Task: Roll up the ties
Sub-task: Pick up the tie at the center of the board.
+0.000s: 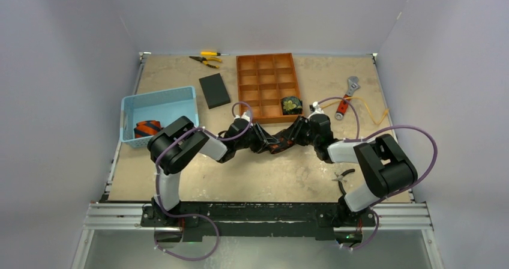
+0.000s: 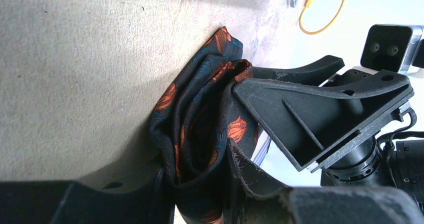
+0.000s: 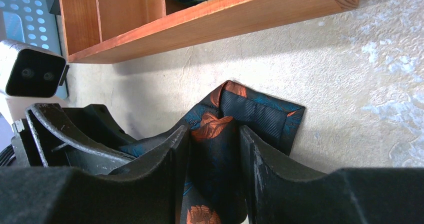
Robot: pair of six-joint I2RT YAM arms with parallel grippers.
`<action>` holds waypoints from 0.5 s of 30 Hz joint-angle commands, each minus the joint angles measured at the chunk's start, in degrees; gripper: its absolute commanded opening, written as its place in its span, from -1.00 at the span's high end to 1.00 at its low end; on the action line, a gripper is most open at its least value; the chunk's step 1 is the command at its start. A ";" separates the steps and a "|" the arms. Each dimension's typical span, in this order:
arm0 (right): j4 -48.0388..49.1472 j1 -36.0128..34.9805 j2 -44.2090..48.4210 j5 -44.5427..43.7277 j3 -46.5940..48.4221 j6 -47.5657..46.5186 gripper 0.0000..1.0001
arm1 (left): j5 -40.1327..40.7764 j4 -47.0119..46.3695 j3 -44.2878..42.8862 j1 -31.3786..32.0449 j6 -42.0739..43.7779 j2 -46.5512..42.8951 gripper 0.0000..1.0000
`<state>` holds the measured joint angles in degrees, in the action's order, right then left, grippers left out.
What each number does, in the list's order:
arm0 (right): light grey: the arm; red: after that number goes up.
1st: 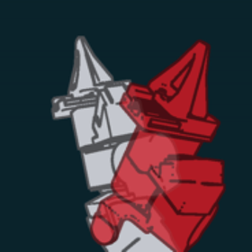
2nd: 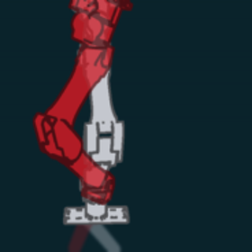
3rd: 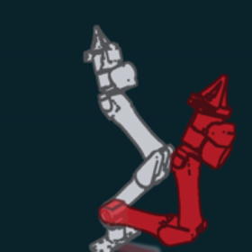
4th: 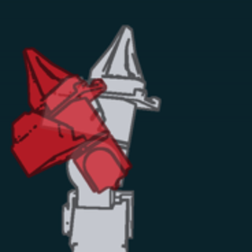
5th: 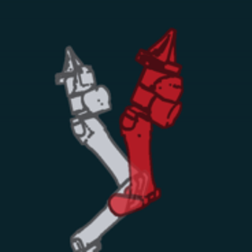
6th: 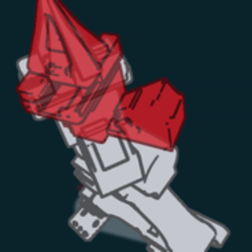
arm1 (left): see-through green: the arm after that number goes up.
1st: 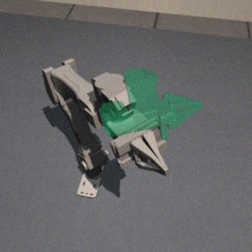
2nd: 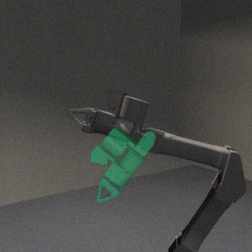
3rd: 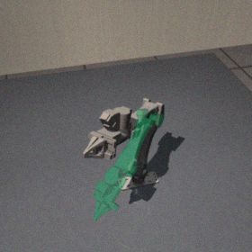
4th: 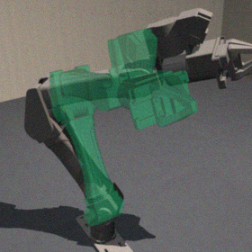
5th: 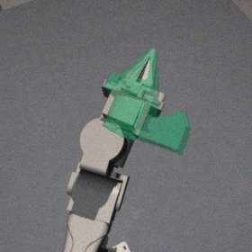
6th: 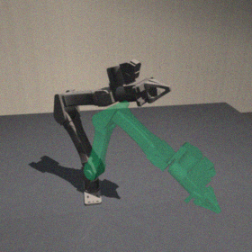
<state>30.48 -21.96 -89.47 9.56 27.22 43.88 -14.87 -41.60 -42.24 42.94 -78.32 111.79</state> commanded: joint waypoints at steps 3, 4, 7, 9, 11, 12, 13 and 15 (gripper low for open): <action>-3.60 0.01 5.15 -0.79 -0.59 -0.63 -0.02 | 1.79 7.58 0.62 0.79 4.55 -2.41 1.00; -4.75 0.00 6.78 -1.20 -0.11 -0.79 -0.09 | 1.94 9.78 -0.10 0.82 5.74 -3.19 1.00; -9.25 0.00 11.47 -3.11 1.66 -1.94 -0.30 | 3.42 17.85 -2.80 0.72 10.31 -6.20 1.00; -12.29 0.01 14.25 -4.20 3.12 -3.01 -0.37 | 4.40 22.24 -4.20 0.31 13.30 -8.15 1.00; -15.21 0.01 16.76 -5.05 4.31 -3.84 -0.40 | 4.54 25.04 -5.09 -0.25 14.94 -9.93 1.00; -15.83 -0.01 17.79 -5.31 4.66 -4.02 -0.41 | 4.51 26.05 -5.25 -0.67 15.59 -10.79 1.00; -17.13 0.01 18.76 -4.72 5.02 -4.07 -0.41 | 4.50 27.09 -5.31 -1.04 16.18 -11.72 1.00; -18.93 0.06 20.24 -3.77 5.45 -3.24 -0.41 | 4.50 29.32 -5.69 -2.09 17.64 -13.91 1.00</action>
<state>17.04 -22.00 -72.44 6.72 30.02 41.76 -12.16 -20.69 -45.95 42.72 -66.65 103.02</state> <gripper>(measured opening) 0.702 0.304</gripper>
